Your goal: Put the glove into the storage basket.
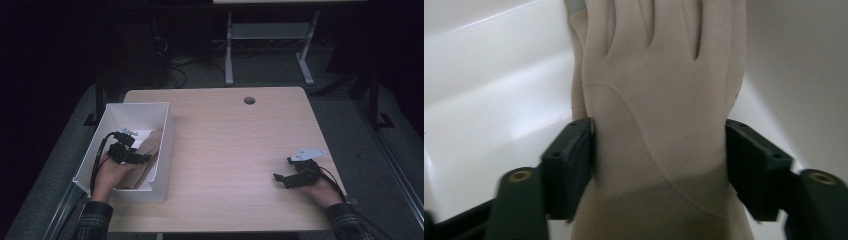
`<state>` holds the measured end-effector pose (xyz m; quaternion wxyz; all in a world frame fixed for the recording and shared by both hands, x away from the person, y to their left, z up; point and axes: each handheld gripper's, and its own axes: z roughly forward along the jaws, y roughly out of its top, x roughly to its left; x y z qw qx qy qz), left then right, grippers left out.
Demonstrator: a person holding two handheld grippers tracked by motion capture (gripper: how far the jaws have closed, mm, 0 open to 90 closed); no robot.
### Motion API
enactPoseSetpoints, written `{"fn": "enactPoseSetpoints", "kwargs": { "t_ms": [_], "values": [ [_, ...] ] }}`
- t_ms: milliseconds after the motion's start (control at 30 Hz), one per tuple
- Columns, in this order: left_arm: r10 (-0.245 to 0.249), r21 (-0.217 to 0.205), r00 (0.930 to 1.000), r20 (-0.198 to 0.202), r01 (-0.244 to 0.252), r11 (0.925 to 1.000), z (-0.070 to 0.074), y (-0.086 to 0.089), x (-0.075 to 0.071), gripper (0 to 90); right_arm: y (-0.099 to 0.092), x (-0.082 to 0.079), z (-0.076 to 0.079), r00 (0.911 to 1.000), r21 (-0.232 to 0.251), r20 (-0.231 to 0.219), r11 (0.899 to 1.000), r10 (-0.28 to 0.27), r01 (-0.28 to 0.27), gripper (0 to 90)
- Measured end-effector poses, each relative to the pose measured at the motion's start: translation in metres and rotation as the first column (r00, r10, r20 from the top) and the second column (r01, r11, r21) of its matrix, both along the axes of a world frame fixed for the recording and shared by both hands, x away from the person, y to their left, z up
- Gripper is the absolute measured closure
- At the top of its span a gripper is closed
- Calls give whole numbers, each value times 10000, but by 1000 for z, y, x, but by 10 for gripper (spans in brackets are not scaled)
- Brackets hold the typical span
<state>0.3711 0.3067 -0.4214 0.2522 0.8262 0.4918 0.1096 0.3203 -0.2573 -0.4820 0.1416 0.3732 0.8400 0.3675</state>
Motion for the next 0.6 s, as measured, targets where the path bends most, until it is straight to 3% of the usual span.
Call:
{"fn": "enactPoseSetpoints", "kwargs": {
  "t_ms": [167,600],
  "values": [
    [-98,-230,9998,199,102,9997,6,-1,0,184,0,0,0,10000,0,4,10000,2,-2,135],
    [-159,-452,9968,786,195,9988,44,-9,1,156,0,0,0,10000,3,-2,10000,-9,9,135]
  ]
}}
